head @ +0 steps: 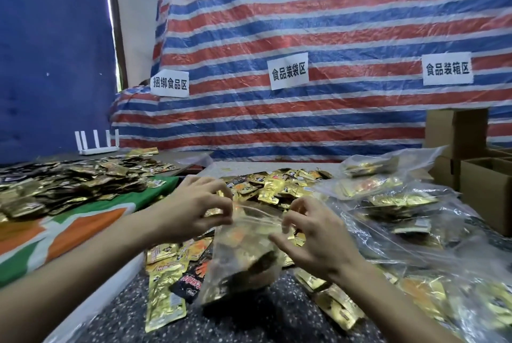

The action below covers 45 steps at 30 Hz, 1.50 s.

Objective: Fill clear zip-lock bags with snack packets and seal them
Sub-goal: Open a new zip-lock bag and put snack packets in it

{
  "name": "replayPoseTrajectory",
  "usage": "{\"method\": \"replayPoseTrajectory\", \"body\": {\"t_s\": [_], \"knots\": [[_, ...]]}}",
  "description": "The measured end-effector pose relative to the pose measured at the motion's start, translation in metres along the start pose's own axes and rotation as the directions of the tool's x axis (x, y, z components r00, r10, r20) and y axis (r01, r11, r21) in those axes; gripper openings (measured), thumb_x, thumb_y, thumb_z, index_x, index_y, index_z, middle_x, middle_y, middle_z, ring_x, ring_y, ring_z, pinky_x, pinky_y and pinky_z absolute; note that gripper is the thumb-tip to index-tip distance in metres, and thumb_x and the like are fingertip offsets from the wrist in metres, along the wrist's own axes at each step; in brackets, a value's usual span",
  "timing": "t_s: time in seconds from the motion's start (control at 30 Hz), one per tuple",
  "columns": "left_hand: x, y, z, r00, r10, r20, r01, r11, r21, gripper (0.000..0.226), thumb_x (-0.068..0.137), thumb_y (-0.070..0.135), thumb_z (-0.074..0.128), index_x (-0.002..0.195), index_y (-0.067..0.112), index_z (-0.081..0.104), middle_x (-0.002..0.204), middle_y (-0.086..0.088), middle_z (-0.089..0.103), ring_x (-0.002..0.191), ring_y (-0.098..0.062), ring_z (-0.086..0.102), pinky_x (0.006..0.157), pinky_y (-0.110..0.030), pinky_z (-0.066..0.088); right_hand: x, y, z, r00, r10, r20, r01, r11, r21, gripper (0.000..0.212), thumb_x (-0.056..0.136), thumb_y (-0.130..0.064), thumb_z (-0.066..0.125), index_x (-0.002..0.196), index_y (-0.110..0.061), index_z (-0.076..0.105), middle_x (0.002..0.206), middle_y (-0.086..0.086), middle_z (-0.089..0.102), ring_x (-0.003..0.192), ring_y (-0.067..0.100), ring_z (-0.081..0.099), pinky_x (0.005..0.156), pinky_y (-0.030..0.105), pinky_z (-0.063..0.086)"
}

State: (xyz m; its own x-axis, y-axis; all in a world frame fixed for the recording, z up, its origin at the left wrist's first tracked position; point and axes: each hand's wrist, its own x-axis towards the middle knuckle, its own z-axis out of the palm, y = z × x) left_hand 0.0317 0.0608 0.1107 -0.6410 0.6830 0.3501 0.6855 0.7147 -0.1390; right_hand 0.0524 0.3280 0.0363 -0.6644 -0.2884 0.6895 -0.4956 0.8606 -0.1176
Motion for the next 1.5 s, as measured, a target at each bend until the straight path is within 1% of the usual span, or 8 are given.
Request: {"method": "replayPoseTrajectory", "body": {"t_s": [0.1, 0.33, 0.47, 0.6, 0.8, 0.93, 1.23, 1.5], "knots": [[0.0, -0.007, -0.008, 0.994, 0.015, -0.106, -0.014, 1.0, 0.008, 0.023, 0.091, 0.052, 0.056, 0.097, 0.036, 0.071, 0.128, 0.012, 0.053, 0.12, -0.007, 0.042, 0.103, -0.034, 0.032, 0.012, 0.001, -0.027, 0.985, -0.013, 0.172, 0.026, 0.997, -0.073, 0.036, 0.081, -0.07, 0.055, 0.074, -0.035, 0.054, 0.102, -0.016, 0.048, 0.094, 0.004, 0.048, 0.083, 0.029, 0.048], [-0.007, -0.006, -0.026, 0.989, -0.115, -0.089, 0.09, 0.966, -0.242, 0.005, 0.087, 0.031, 0.071, 0.089, 0.027, 0.075, 0.088, 0.02, 0.063, 0.08, 0.006, 0.058, 0.078, -0.029, 0.055, 0.034, -0.002, -0.083, 0.861, 0.026, 0.508, -0.103, 0.987, 0.125, 0.016, 0.089, -0.039, 0.07, 0.084, -0.025, 0.064, 0.094, -0.009, 0.065, 0.088, 0.003, 0.061, 0.078, 0.021, 0.054], [-0.011, 0.003, -0.032, 0.968, -0.18, -0.173, 0.104, 0.921, -0.376, 0.015, 0.08, 0.011, 0.079, 0.085, 0.024, 0.076, 0.078, 0.012, 0.07, 0.071, 0.002, 0.066, 0.068, -0.017, 0.056, 0.032, -0.011, -0.099, 0.883, 0.055, 0.466, -0.148, 0.975, 0.164, 0.01, 0.089, -0.023, 0.072, 0.082, -0.028, 0.066, 0.09, -0.008, 0.069, 0.083, 0.005, 0.066, 0.073, 0.019, 0.056], [-0.016, 0.009, -0.031, 0.905, -0.35, -0.243, 0.15, 0.796, -0.586, 0.023, 0.071, 0.009, 0.087, 0.09, 0.012, 0.073, 0.071, -0.002, 0.073, 0.062, -0.01, 0.069, 0.063, -0.025, 0.059, 0.03, -0.013, -0.114, 0.95, 0.089, 0.301, -0.164, 0.958, 0.234, 0.016, 0.088, -0.014, 0.073, 0.086, -0.03, 0.071, 0.087, -0.014, 0.071, 0.08, -0.001, 0.067, 0.072, 0.016, 0.054], [-0.022, 0.002, -0.019, 0.863, -0.506, -0.008, 0.276, 0.483, -0.831, 0.009, 0.075, 0.007, 0.081, 0.081, 0.003, 0.076, 0.075, -0.009, 0.076, 0.068, -0.018, 0.072, 0.059, -0.02, 0.056, 0.018, -0.002, -0.116, 0.942, 0.188, 0.277, -0.282, 0.891, 0.355, 0.017, 0.088, -0.002, 0.071, 0.097, -0.014, 0.078, 0.087, -0.002, 0.076, 0.081, 0.015, 0.073, 0.076, 0.029, 0.061], [-0.026, 0.006, 0.001, 0.904, -0.419, 0.083, 0.306, 0.497, -0.812, 0.016, 0.079, 0.024, 0.081, 0.09, 0.014, 0.076, 0.087, -0.004, 0.076, 0.076, -0.014, 0.072, 0.067, -0.026, 0.058, 0.012, 0.004, -0.115, 0.924, 0.234, 0.302, -0.356, 0.815, 0.456, 0.02, 0.086, 0.001, 0.07, 0.094, -0.016, 0.077, 0.089, 0.006, 0.075, 0.084, 0.024, 0.072, 0.078, 0.036, 0.062], [-0.017, 0.024, 0.013, 0.87, -0.491, 0.036, 0.158, 0.209, -0.965, 0.02, 0.074, 0.023, 0.078, 0.085, 0.006, 0.077, 0.084, -0.015, 0.075, 0.069, -0.019, 0.067, 0.067, -0.031, 0.055, 0.01, 0.01, -0.112, 0.917, 0.282, 0.283, -0.396, 0.727, 0.561, 0.011, 0.081, -0.001, 0.077, 0.092, -0.005, 0.076, 0.084, 0.011, 0.076, 0.076, 0.024, 0.073, 0.069, 0.029, 0.06], [-0.019, 0.023, 0.022, 0.853, -0.522, -0.005, 0.071, 0.126, -0.989, 0.015, 0.071, 0.022, 0.08, 0.081, 0.011, 0.08, 0.083, -0.015, 0.075, 0.067, -0.02, 0.066, 0.059, -0.026, 0.052, 0.008, 0.008, -0.113, 0.913, 0.29, 0.287, -0.408, 0.685, 0.604, 0.022, 0.084, 0.008, 0.069, 0.095, -0.009, 0.075, 0.091, 0.013, 0.073, 0.076, 0.014, 0.066, 0.069, 0.025, 0.055]]}}
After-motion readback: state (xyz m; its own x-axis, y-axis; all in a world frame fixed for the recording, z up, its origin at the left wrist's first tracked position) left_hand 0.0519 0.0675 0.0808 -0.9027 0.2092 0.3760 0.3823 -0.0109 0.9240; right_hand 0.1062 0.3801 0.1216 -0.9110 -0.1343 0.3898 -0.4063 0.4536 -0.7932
